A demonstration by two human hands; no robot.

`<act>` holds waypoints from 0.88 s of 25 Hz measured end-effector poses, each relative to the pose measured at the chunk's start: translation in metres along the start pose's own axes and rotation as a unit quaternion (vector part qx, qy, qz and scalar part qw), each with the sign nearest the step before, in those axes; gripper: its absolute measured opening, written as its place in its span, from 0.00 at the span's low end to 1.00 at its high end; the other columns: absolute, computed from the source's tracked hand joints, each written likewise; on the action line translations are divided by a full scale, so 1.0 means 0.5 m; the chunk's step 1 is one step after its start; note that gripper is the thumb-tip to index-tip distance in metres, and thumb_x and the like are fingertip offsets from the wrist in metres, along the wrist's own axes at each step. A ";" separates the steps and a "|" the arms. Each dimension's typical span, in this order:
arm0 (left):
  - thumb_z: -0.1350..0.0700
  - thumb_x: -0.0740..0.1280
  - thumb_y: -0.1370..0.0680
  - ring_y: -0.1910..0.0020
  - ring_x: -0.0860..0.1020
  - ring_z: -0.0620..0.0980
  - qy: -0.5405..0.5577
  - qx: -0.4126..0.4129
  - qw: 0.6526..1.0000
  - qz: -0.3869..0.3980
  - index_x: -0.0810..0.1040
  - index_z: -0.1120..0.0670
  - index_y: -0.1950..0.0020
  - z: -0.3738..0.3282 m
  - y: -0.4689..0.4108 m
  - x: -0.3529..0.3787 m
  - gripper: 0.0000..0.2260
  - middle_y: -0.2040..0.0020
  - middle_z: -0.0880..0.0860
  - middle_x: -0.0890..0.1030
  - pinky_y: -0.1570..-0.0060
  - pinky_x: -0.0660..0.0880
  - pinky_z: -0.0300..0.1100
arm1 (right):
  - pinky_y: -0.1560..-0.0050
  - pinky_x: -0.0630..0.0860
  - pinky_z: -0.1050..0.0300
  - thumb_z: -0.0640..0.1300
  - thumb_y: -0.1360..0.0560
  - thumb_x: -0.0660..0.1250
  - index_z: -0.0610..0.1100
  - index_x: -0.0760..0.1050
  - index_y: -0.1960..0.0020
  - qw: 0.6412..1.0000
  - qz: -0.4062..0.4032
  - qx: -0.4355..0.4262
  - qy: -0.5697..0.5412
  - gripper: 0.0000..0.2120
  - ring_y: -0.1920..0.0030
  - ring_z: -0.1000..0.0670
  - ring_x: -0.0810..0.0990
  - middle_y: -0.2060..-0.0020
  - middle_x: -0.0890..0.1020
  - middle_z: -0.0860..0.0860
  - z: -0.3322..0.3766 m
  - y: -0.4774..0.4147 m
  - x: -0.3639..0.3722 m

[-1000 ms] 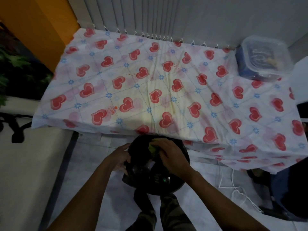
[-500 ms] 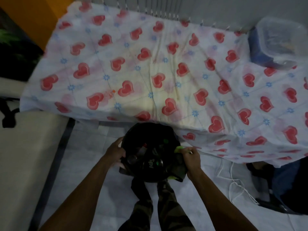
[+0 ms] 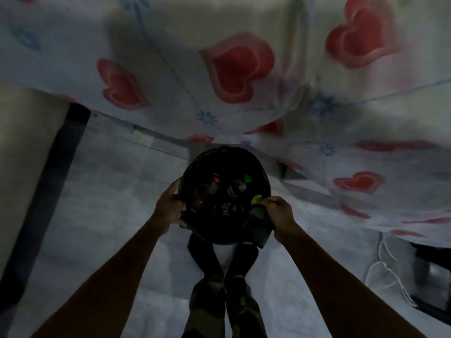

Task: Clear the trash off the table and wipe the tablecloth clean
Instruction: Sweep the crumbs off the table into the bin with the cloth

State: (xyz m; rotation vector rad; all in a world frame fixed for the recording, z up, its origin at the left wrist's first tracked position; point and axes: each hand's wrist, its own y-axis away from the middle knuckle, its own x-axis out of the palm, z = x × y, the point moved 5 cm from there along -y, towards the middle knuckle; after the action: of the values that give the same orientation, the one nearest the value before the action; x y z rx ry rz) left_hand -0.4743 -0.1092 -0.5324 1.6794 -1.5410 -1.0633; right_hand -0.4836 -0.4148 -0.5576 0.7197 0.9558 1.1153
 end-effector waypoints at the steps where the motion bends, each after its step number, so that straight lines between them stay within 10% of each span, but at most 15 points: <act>1: 0.72 0.62 0.25 0.50 0.82 0.55 -0.007 0.008 1.000 0.001 0.77 0.33 0.38 0.017 -0.023 0.009 0.33 0.46 0.52 0.83 0.53 0.84 0.60 | 0.43 0.81 0.41 0.41 0.29 0.74 0.45 0.82 0.58 1.000 -0.002 0.000 -0.001 0.02 0.51 0.39 0.84 0.56 0.85 0.42 -0.008 -0.023 0.007; 9: 0.70 0.66 0.21 0.46 0.81 0.40 -0.053 0.105 0.993 -0.002 0.73 0.39 0.37 0.066 -0.128 0.042 0.26 0.44 0.44 0.80 0.46 0.81 0.46 | 0.43 0.81 0.41 0.42 0.32 0.75 0.47 0.84 0.56 0.999 -0.027 0.002 -0.020 0.05 0.51 0.41 0.85 0.56 0.87 0.45 -0.057 -0.127 0.048; 17: 0.57 0.74 0.25 0.34 0.77 0.63 -0.205 0.080 0.975 -0.038 0.58 0.58 0.21 -0.006 -0.054 0.024 0.38 0.31 0.63 0.76 0.38 0.78 0.54 | 0.49 0.82 0.43 0.43 0.24 0.67 0.45 0.78 0.50 0.989 -0.100 -0.061 0.096 0.04 0.52 0.41 0.83 0.56 0.83 0.45 0.031 -0.005 0.042; 22: 0.41 0.72 0.25 0.21 0.63 0.58 -0.253 0.112 0.961 -0.016 0.44 0.51 0.16 -0.213 0.151 -0.039 0.49 0.18 0.58 0.59 0.24 0.65 0.53 | 0.50 0.81 0.42 0.49 0.21 0.67 0.47 0.76 0.50 0.985 -0.040 -0.147 0.078 0.05 0.55 0.41 0.82 0.58 0.83 0.45 0.193 0.242 0.007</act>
State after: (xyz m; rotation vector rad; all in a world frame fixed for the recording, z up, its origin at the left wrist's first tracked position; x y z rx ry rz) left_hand -0.4186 -0.1083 -0.4126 1.6614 -2.0229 -1.4650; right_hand -0.4450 -0.3766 -0.4127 0.3546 0.9175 1.2225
